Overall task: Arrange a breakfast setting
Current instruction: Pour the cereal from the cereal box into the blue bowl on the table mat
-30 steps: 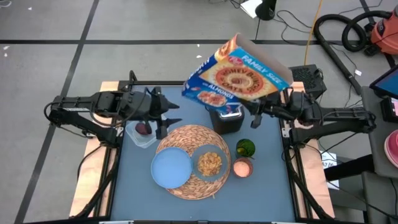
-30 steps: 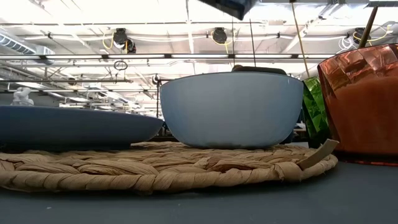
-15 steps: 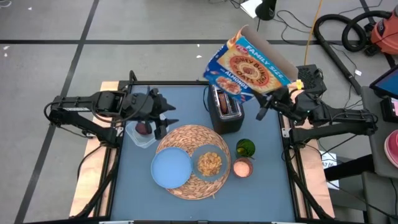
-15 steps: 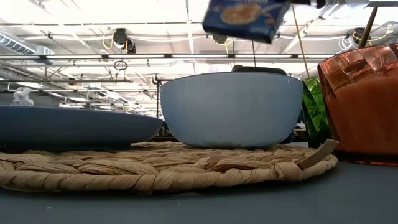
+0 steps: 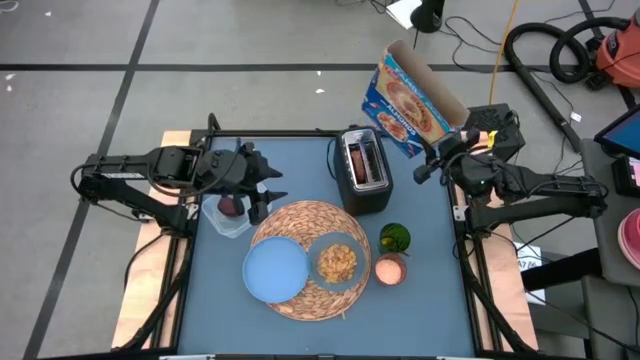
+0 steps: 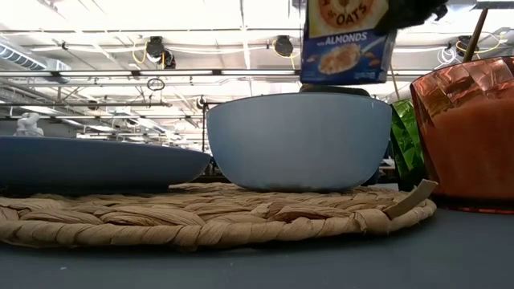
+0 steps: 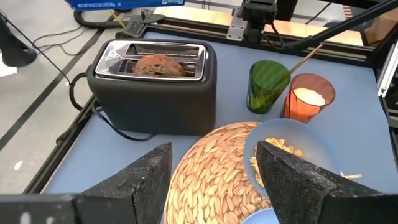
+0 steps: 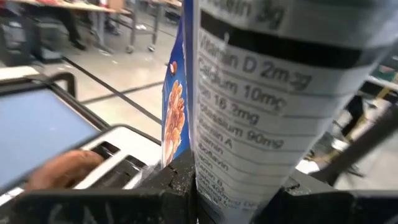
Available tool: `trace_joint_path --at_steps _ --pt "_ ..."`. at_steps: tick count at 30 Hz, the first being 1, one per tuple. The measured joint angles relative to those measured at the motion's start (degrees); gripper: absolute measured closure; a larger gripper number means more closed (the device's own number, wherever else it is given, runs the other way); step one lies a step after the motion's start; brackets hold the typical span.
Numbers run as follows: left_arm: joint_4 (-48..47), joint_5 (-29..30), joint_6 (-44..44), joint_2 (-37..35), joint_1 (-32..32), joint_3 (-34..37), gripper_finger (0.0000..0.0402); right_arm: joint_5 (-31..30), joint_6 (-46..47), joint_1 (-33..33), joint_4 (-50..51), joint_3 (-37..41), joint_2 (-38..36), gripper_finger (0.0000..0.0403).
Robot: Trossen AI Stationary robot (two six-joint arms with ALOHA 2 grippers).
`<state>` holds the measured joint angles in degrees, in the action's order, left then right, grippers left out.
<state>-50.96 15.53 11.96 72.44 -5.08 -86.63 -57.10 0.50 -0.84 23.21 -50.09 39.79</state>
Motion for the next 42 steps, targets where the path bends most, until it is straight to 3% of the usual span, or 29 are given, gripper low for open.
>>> trace_joint_path --at_steps 8,15,26,32,42 --pt "0.0 0.0 0.6 0.0 0.0 0.0 0.0163 -1.9 4.1 0.0 -1.7 8.3 0.0 0.0312" --pt "0.0 0.0 1.7 0.0 0.0 0.0 0.0163 -9.0 2.9 0.0 -11.1 17.5 0.0 0.0312" --pt "0.0 0.0 1.9 0.0 0.0 0.0 0.0163 -8.6 3.3 0.1 -30.2 32.9 0.0 0.0312" --pt "0.0 0.0 2.1 0.0 0.0 0.0 0.0163 -5.4 3.5 0.1 -40.6 40.3 0.0 0.0312" --pt "0.1 0.0 2.3 0.0 0.0 0.0 0.0162 -4.1 9.5 0.1 -40.9 44.1 0.0 0.0312"
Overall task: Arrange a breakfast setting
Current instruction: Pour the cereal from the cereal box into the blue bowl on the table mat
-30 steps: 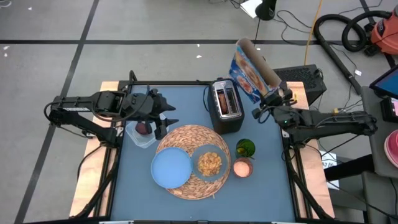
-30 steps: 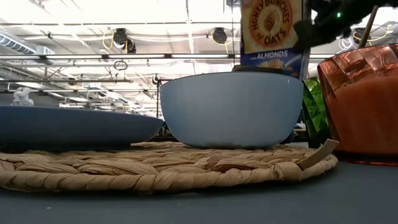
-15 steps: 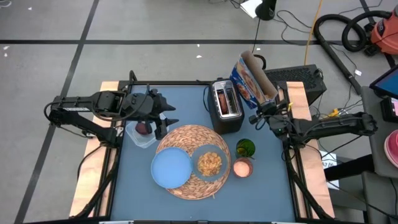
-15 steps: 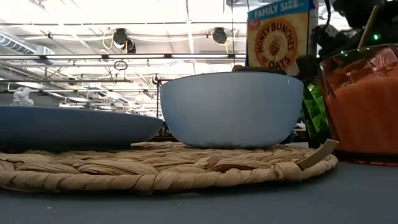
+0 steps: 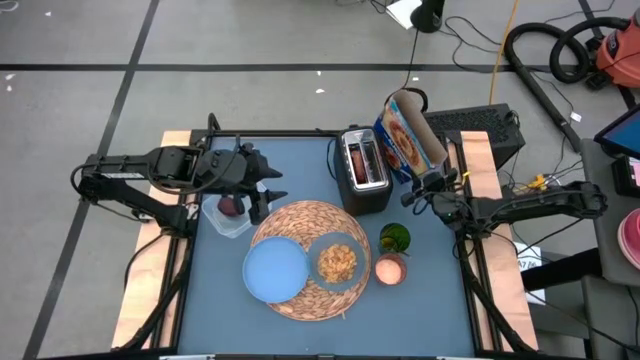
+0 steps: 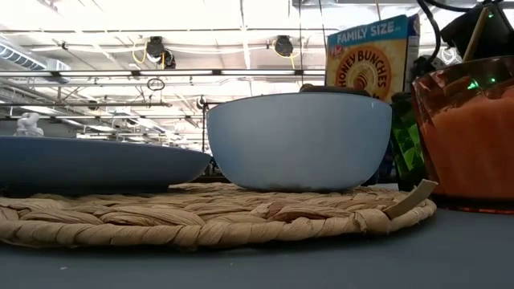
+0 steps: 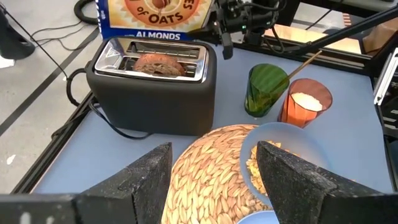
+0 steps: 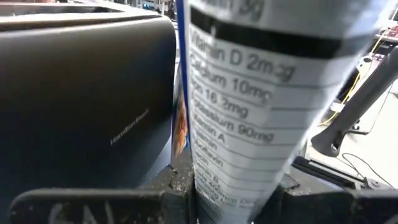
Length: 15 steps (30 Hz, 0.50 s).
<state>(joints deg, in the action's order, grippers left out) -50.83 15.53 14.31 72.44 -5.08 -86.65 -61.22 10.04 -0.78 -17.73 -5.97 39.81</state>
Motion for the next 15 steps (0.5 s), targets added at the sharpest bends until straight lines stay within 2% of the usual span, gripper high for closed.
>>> trace_joint_path --at_steps 7,15 --pt "0.1 0.0 0.0 0.0 0.0 0.0 0.0162 4.4 3.4 0.0 0.4 2.5 0.0 0.0312" --pt "0.1 0.0 0.2 0.0 0.0 0.0 0.0163 5.5 7.6 0.0 1.7 3.5 -0.1 0.0312"
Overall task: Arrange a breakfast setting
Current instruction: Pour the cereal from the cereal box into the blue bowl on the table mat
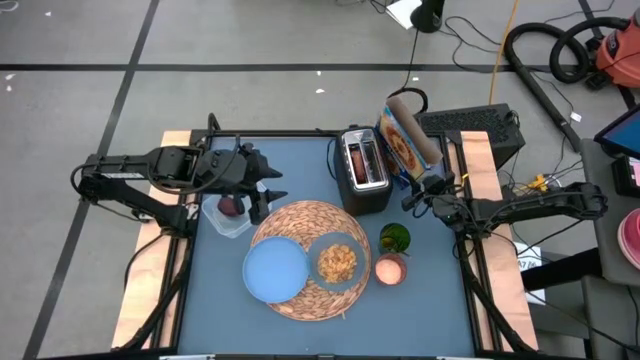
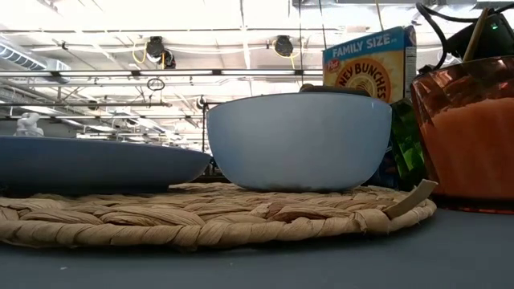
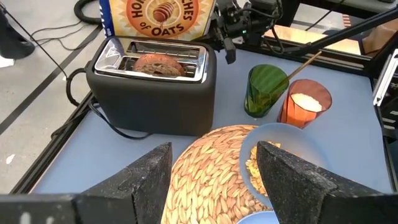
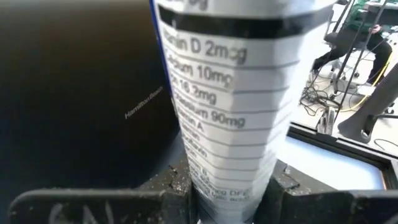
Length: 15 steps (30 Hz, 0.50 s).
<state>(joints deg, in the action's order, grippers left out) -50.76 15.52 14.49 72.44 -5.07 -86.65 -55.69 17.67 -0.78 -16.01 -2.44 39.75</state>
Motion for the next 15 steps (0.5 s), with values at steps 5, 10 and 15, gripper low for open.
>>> trace_joint_path --at_steps 5,10,15 --pt "0.0 0.0 0.0 0.0 0.0 0.0 0.0163 0.3 -0.3 0.0 -0.4 0.1 0.0 0.0312" --pt "0.0 0.0 -0.1 0.0 0.0 0.0 0.0162 0.4 1.0 0.0 -0.4 0.2 0.0 0.0312" --pt "0.0 0.0 -0.2 0.0 0.0 0.0 0.0162 0.5 1.0 0.0 -0.5 0.2 0.0 0.0311"
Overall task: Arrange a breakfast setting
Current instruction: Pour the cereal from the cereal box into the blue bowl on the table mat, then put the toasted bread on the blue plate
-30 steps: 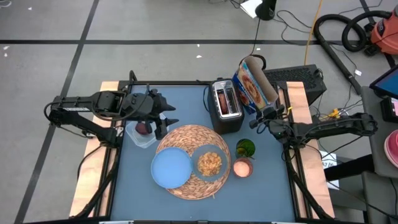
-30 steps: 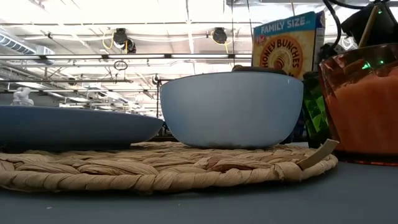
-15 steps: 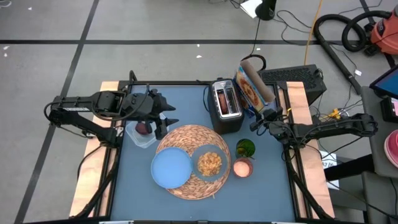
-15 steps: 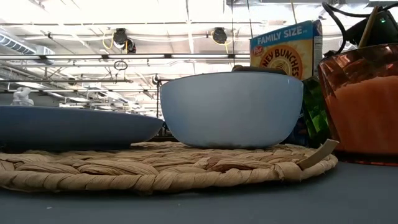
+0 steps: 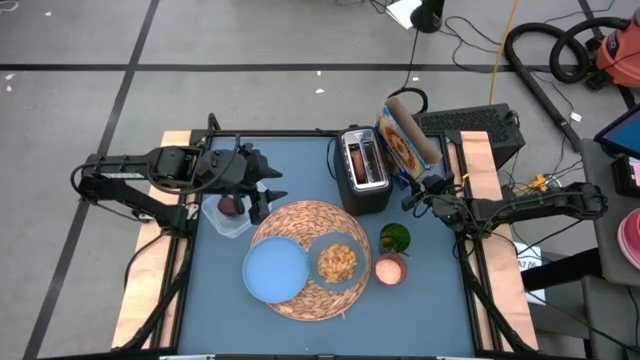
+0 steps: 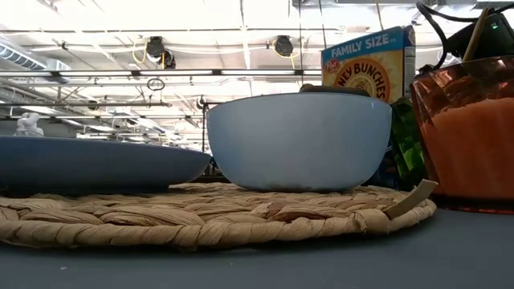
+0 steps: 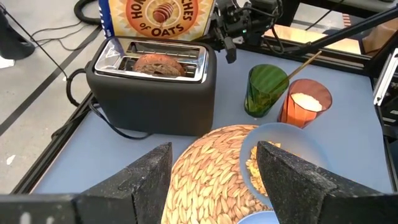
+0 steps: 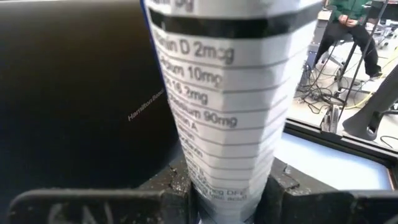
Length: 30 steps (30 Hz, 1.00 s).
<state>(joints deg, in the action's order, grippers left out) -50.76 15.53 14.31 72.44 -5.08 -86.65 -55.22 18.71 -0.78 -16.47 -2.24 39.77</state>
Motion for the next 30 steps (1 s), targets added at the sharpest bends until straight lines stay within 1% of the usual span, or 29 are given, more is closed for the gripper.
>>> trace_joint_path --at_steps 3,6,14,20,24,30 --pt "0.0 0.0 0.0 0.0 0.0 0.0 0.0163 0.3 0.2 0.0 -0.1 0.0 0.0 0.0300" --pt "0.0 0.0 0.0 0.0 0.0 0.0 0.0163 1.1 0.2 0.0 -0.1 0.0 0.0 0.0276" --pt "0.0 0.0 -0.5 0.0 0.0 0.0 0.0162 7.0 0.5 0.0 0.2 0.0 0.1 0.0176" --pt "0.0 0.0 -0.5 0.0 0.0 0.0 0.0163 6.9 2.4 0.0 0.2 0.1 0.1 0.0115" --pt "0.0 0.0 -0.6 0.0 0.0 0.0 0.0163 7.8 1.8 0.0 0.1 0.1 0.0 0.0096" --pt "0.0 0.0 -0.6 0.0 0.0 0.0 0.0163 11.6 1.0 0.0 0.1 -0.7 -0.1 0.0090"
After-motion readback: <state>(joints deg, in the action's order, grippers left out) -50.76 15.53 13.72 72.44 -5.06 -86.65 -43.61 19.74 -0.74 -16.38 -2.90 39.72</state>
